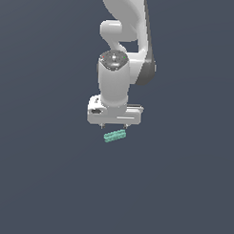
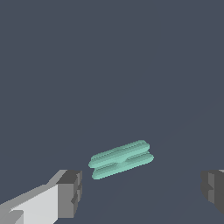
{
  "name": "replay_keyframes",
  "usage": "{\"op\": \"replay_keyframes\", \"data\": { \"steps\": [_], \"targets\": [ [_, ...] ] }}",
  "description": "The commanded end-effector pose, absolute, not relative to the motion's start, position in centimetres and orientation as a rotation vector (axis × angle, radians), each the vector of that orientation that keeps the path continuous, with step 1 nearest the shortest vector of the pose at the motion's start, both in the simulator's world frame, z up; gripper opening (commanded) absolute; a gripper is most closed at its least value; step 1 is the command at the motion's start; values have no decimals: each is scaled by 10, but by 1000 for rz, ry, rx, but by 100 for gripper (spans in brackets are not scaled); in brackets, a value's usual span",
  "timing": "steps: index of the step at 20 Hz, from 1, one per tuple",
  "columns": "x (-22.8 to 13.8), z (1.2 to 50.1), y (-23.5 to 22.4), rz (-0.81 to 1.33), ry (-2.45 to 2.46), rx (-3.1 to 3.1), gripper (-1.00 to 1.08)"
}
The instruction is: Pick up the object and move it to a goal position.
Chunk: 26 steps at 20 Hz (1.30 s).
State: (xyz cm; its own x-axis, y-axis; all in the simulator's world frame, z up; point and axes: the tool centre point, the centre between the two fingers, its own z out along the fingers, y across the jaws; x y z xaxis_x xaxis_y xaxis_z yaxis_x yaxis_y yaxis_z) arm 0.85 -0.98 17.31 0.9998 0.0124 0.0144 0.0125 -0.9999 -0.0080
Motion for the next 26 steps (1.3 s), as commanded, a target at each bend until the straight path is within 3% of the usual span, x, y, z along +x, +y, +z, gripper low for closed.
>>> {"op": "replay_keyframes", "data": {
  "steps": [1, 26],
  "targets": [
    [8, 172, -9, -22, -10, -3133, 100],
    [-7, 127, -4, 0, 790, -3022, 100]
  ]
}}
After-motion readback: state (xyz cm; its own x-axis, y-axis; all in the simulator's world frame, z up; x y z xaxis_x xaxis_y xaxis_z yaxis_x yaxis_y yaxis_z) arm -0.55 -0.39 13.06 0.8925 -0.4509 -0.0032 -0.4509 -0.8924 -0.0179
